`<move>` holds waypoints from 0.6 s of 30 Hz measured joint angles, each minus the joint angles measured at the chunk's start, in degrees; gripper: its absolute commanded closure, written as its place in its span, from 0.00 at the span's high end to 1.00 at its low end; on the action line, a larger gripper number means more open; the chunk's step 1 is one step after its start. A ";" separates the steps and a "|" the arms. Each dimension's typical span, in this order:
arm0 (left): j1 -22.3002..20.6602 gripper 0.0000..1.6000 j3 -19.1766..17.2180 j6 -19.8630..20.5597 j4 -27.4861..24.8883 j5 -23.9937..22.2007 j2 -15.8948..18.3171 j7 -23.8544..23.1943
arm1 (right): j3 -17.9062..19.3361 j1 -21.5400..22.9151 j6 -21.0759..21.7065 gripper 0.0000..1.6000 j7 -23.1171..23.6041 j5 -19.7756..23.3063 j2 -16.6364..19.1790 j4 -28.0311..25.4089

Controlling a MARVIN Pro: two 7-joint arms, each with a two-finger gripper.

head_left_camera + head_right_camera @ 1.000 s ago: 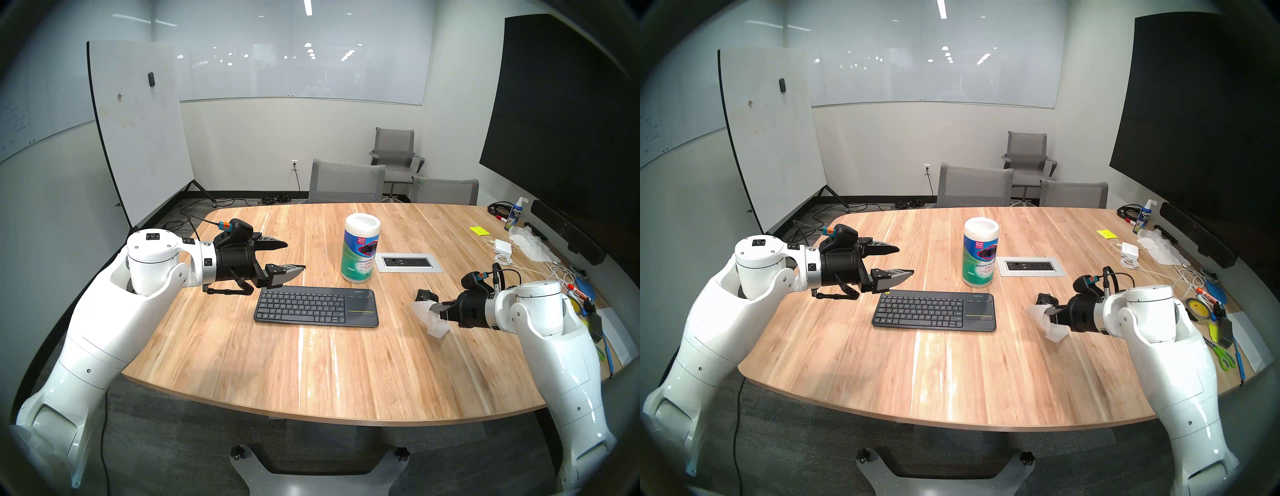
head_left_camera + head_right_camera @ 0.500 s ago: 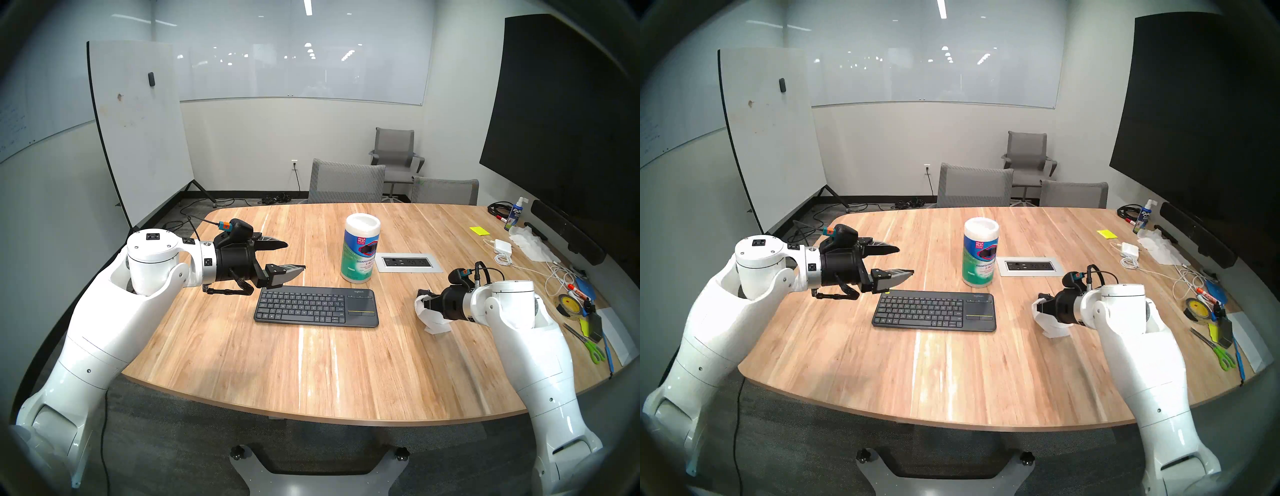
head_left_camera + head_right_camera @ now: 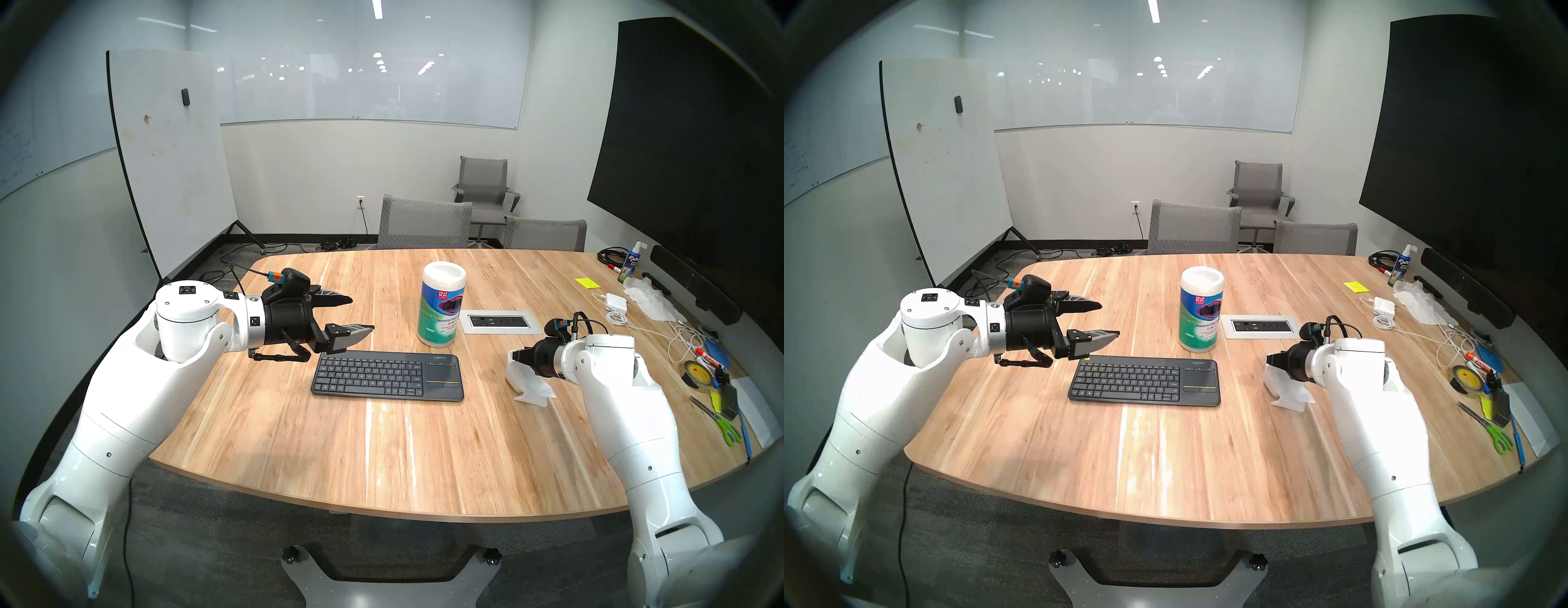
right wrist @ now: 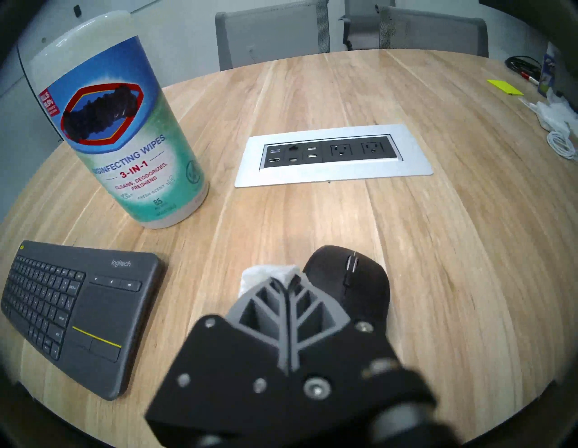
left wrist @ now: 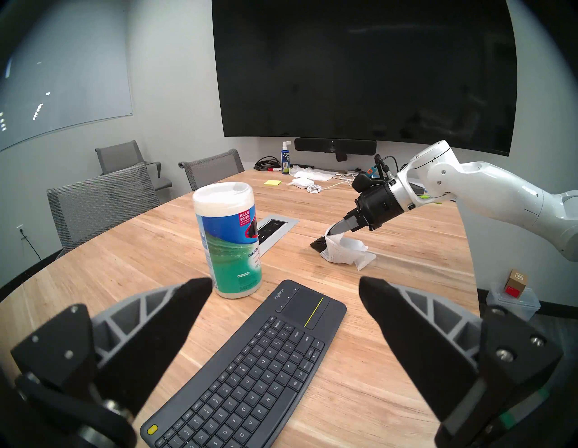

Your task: Wipe the keyboards and mice with a disinfecting wipe, then set the wipe down

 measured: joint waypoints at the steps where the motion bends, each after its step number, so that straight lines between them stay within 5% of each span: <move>1: 0.00 1.00 0.00 0.00 0.00 0.00 0.00 0.00 | 0.19 0.70 -0.33 0.00 -0.42 -0.16 -0.35 1.15; 18: 0.00 1.00 0.00 0.00 0.00 0.00 0.00 -0.03 | 0.37 9.19 -5.17 0.00 -4.16 -2.81 -2.81 15.51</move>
